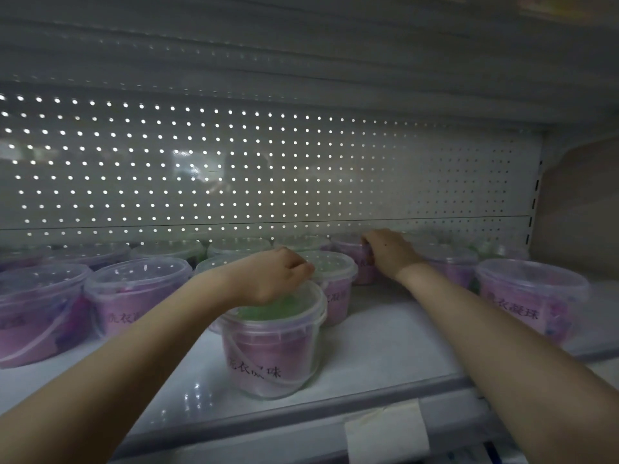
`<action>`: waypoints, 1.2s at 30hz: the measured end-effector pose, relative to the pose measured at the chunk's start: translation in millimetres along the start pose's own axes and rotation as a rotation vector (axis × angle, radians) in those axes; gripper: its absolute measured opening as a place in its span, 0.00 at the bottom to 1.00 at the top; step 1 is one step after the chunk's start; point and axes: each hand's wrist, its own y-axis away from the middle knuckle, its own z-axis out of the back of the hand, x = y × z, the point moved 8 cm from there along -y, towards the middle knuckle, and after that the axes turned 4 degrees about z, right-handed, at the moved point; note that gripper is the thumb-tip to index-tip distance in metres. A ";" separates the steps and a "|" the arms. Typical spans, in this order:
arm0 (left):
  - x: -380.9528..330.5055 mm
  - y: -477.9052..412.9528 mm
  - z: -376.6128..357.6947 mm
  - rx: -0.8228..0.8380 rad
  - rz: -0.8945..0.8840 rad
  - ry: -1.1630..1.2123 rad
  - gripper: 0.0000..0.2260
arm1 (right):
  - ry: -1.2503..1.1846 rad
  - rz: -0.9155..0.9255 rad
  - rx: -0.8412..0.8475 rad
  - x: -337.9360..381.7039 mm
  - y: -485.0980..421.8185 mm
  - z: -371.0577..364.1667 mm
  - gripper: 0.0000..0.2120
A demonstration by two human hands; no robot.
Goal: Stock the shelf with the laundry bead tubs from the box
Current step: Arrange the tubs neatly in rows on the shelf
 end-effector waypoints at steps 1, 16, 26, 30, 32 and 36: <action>0.0 -1.0 0.2 -0.007 0.010 0.000 0.15 | -0.003 0.004 0.011 2.0 -1.1 0.2 0.08; -4.5 6.6 2.7 -0.027 0.042 0.104 0.21 | 0.106 -0.172 0.062 -21.7 60.5 53.0 0.21; -15.3 15.8 16.2 -0.112 -0.053 0.149 0.16 | 0.041 -0.182 -0.013 -42.5 116.7 81.0 0.25; -28.8 28.1 17.4 -0.089 -0.114 0.103 0.16 | 0.028 -0.143 -0.008 -31.3 125.9 76.1 0.17; -31.6 34.1 14.5 -0.083 -0.123 0.075 0.16 | 0.059 -0.157 0.007 -33.4 125.6 70.2 0.21; -34.3 41.4 10.1 -0.091 -0.137 0.056 0.15 | 0.332 -0.218 0.028 -43.6 121.2 66.5 0.22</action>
